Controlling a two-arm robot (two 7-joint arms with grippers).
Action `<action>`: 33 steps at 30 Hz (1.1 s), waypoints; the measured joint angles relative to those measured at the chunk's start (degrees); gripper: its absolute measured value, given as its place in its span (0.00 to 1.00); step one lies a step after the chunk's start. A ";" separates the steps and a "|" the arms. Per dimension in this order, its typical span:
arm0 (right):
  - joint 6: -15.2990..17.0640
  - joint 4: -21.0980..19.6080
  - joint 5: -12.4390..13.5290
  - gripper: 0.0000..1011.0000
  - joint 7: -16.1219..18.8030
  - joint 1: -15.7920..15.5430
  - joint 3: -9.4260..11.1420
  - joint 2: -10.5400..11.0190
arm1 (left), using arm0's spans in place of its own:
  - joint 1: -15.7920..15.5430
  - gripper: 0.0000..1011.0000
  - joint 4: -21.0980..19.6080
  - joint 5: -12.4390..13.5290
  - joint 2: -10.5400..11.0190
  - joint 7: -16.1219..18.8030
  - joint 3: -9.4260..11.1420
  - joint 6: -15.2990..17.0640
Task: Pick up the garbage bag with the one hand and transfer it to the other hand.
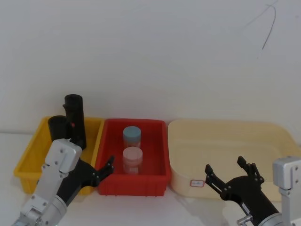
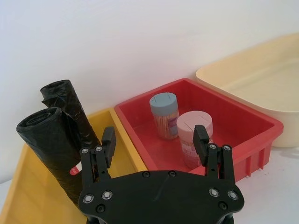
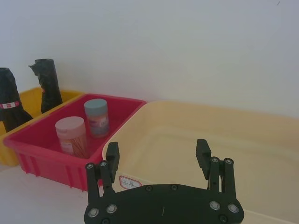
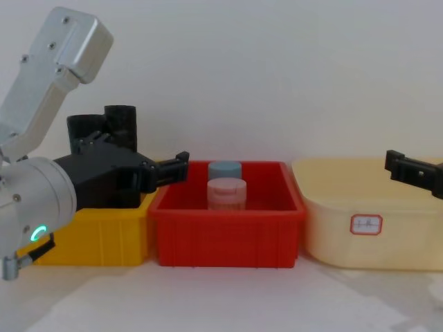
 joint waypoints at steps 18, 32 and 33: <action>0.00 0.00 0.00 0.99 0.00 0.00 0.00 0.00 | 0.00 0.99 0.00 0.00 0.00 0.00 0.00 0.00; 0.00 0.00 0.00 0.99 0.00 0.00 0.00 0.00 | 0.27 0.99 -0.24 0.20 0.20 0.16 -0.28 0.17; 0.00 0.00 0.00 0.99 0.00 0.00 0.00 0.00 | 0.49 0.99 -0.43 0.33 0.34 0.34 -0.48 0.31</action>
